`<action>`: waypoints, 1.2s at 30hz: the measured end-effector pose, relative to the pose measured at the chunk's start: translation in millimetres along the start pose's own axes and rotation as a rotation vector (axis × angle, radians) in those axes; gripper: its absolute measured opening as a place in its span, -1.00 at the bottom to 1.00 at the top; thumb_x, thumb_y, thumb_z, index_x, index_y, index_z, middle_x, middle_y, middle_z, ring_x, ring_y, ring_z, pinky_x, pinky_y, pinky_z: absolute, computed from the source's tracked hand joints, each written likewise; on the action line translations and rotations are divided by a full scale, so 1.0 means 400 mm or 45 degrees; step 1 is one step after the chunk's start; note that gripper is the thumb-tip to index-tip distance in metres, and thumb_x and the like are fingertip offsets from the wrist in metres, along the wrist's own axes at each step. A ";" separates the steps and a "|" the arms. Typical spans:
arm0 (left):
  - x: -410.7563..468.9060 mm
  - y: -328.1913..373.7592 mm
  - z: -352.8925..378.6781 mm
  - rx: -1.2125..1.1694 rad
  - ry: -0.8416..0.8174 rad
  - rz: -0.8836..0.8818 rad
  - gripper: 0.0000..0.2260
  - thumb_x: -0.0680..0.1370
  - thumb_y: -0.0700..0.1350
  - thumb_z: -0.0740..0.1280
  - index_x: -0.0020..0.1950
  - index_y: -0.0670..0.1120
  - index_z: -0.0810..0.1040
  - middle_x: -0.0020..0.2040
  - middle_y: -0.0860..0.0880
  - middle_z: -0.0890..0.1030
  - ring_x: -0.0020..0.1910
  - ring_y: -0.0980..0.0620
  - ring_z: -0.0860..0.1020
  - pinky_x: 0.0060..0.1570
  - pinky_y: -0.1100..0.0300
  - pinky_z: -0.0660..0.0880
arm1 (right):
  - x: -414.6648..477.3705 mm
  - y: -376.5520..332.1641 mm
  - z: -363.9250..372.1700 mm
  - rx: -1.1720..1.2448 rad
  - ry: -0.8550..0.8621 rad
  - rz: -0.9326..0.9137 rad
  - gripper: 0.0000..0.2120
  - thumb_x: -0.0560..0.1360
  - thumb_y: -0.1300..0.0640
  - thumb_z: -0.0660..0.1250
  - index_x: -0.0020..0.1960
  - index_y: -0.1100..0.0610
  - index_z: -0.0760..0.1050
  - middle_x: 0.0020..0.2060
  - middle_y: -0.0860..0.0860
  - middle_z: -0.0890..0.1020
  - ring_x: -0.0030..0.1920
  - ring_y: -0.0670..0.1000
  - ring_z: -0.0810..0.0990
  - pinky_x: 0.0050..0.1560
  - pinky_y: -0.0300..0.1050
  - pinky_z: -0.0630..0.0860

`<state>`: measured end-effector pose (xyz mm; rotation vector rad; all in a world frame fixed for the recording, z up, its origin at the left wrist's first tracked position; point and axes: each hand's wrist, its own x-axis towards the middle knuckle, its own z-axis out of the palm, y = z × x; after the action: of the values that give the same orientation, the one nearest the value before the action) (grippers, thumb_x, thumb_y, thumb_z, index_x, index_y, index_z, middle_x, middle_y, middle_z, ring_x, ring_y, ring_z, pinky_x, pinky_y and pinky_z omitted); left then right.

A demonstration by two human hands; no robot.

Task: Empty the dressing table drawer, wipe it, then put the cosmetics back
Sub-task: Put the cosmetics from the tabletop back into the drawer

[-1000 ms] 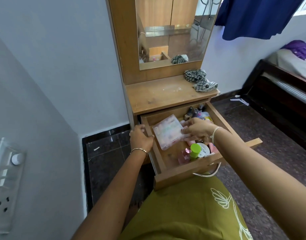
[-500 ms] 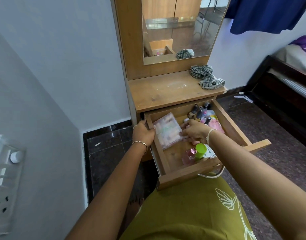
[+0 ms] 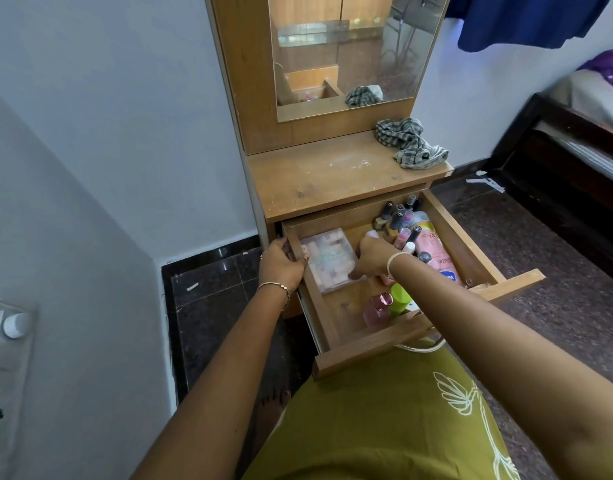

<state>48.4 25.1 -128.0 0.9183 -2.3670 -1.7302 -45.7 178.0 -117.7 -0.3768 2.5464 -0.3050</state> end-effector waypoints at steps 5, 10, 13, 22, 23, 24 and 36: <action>0.005 -0.007 0.002 0.006 0.003 0.013 -0.56 0.50 -0.21 0.39 0.35 -0.11 0.41 0.26 -0.07 0.55 0.22 -0.08 0.53 0.13 -0.12 0.54 | 0.012 -0.002 0.006 -0.032 -0.027 0.014 -0.52 0.34 0.06 0.54 0.14 0.26 0.51 0.06 0.15 0.53 -0.01 0.08 0.54 -0.13 -0.14 0.46; 0.009 -0.012 0.005 -0.005 0.004 0.012 -0.55 0.49 -0.21 0.39 0.36 -0.11 0.40 0.26 -0.07 0.55 0.21 -0.09 0.54 0.13 -0.12 0.54 | 0.012 -0.007 -0.008 -0.086 -0.046 -0.045 -0.75 0.36 0.08 0.50 -0.16 0.19 0.50 -0.23 0.07 0.52 -0.14 0.06 0.50 -0.26 -0.18 0.40; 0.009 -0.012 0.005 0.034 0.021 0.028 -0.55 0.48 -0.21 0.40 0.36 -0.11 0.40 0.26 -0.08 0.56 0.20 -0.09 0.54 0.13 -0.12 0.54 | -0.012 0.005 -0.043 -0.090 0.039 -0.130 -0.76 0.40 0.14 0.44 -0.35 0.14 0.42 -0.39 0.02 0.48 -0.18 0.09 0.50 -0.32 -0.16 0.37; -0.105 0.030 0.044 0.457 0.156 0.578 -0.52 0.43 -0.07 0.46 0.32 -0.03 0.43 0.29 -0.10 0.43 0.28 -0.06 0.37 0.29 0.03 0.37 | -0.167 0.145 -0.116 0.274 0.224 -0.375 -0.83 0.47 0.25 0.39 0.05 0.12 0.64 -0.08 -0.02 0.69 -0.09 -0.04 0.67 -0.07 -0.17 0.61; -0.122 0.035 0.052 0.416 0.034 0.626 -0.55 0.41 -0.03 0.48 0.27 -0.03 0.48 0.24 -0.08 0.47 0.22 -0.03 0.41 0.23 0.06 0.40 | -0.189 0.155 -0.116 0.324 0.201 -0.388 -0.82 0.47 0.27 0.40 0.05 0.11 0.64 -0.10 -0.06 0.68 -0.14 -0.13 0.66 -0.16 -0.32 0.57; -0.138 0.041 0.059 0.383 -0.121 0.648 -0.59 0.40 -0.01 0.49 0.21 -0.02 0.52 0.19 -0.05 0.51 0.15 0.01 0.45 0.17 0.08 0.44 | -0.207 0.166 -0.114 0.354 0.191 -0.410 -0.81 0.47 0.27 0.41 0.05 0.10 0.64 -0.10 -0.10 0.67 -0.18 -0.24 0.62 -0.21 -0.44 0.50; -0.171 0.035 0.123 0.661 -0.503 0.695 -0.76 0.39 0.06 0.49 0.02 0.05 0.66 -0.05 0.03 0.63 -0.10 0.09 0.54 -0.13 0.12 0.53 | -0.254 0.211 -0.048 0.401 0.104 -0.443 -0.61 0.34 0.03 0.55 0.15 0.02 0.61 0.07 -0.16 0.63 0.06 -0.16 0.60 0.09 -0.23 0.56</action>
<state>79.4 103.5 -114.1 -0.0999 -2.9993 -1.1840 9.6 292.8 -77.4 -0.6939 2.4461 -0.8536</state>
